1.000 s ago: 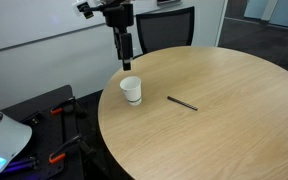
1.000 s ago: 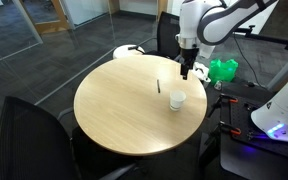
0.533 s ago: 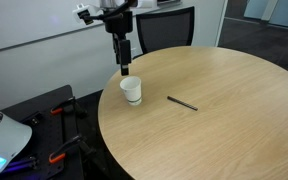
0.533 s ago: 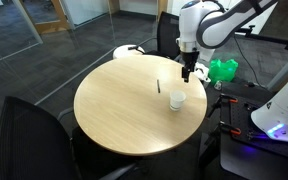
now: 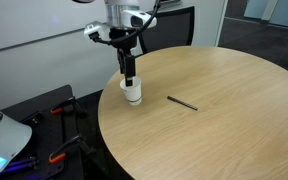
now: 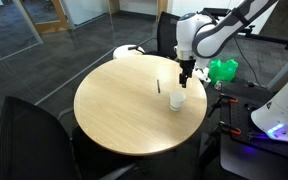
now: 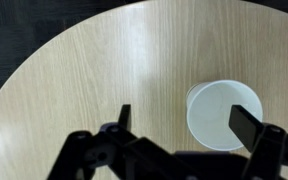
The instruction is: Move the cup away from you then put the marker in the cup
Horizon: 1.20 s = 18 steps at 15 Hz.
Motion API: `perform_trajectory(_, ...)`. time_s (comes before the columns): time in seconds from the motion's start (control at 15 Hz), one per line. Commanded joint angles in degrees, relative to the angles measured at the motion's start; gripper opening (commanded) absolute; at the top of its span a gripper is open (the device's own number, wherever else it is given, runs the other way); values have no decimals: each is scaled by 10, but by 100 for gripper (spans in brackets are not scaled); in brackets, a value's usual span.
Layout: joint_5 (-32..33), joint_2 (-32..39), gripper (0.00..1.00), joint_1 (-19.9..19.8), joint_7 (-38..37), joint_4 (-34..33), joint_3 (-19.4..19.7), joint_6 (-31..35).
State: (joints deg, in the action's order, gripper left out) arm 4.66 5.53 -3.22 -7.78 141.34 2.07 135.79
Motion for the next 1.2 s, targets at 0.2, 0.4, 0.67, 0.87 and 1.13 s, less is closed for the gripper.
perform_trajectory(0.2,-6,55,100,0,19,-2,7,64)
perform_trajectory(0.4,-10,80,100,0,23,-7,8,78)
perform_trajectory(0.67,-19,108,100,-2,37,-10,4,99)
perform_trajectory(0.87,-27,125,100,-2,47,-14,1,112)
perform_trajectory(1.13,-30,149,100,0,50,-28,1,118)
